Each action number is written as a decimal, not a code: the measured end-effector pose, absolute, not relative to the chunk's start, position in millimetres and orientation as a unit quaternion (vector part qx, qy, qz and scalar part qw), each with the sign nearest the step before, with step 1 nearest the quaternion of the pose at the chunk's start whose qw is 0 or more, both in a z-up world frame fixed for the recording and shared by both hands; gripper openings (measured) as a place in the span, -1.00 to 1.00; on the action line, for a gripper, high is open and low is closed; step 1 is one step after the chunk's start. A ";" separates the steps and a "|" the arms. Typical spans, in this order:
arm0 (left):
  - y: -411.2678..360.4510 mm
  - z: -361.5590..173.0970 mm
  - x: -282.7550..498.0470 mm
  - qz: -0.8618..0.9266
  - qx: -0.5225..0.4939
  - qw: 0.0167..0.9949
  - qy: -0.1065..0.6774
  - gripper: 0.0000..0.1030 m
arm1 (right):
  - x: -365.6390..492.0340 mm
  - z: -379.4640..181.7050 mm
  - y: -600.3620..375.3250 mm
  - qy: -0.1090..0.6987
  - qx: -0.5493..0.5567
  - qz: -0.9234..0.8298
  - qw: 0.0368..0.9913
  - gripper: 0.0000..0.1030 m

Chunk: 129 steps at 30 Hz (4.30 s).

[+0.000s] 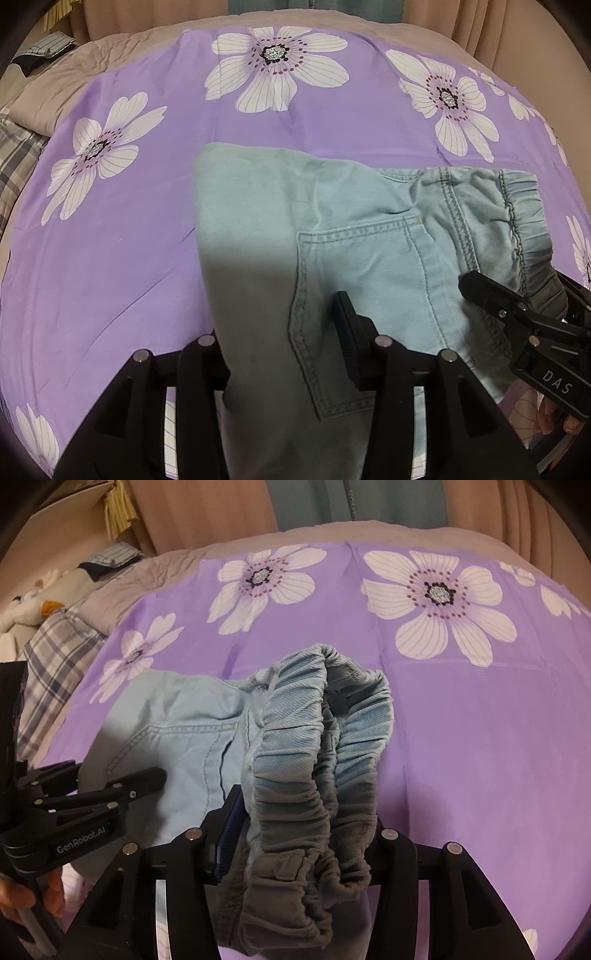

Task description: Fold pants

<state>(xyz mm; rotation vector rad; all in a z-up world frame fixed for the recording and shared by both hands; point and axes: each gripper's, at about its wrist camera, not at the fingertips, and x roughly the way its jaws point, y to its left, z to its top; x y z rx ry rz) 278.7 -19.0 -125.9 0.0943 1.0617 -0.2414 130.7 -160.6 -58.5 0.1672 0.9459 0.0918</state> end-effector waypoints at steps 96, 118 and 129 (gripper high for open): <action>27.6 -47.3 128.2 -0.049 0.006 0.871 0.490 0.72 | 1.1 10.7 -153.9 0.464 0.078 0.013 0.882 0.75; 20.9 24.1 62.2 -0.060 0.015 0.903 0.425 0.99 | -50.6 74.4 -121.0 0.386 0.026 0.021 0.922 0.98; 25.1 32.3 50.2 -0.050 0.015 0.909 0.414 0.99 | -61.4 84.9 -112.4 0.373 0.020 0.023 0.927 0.98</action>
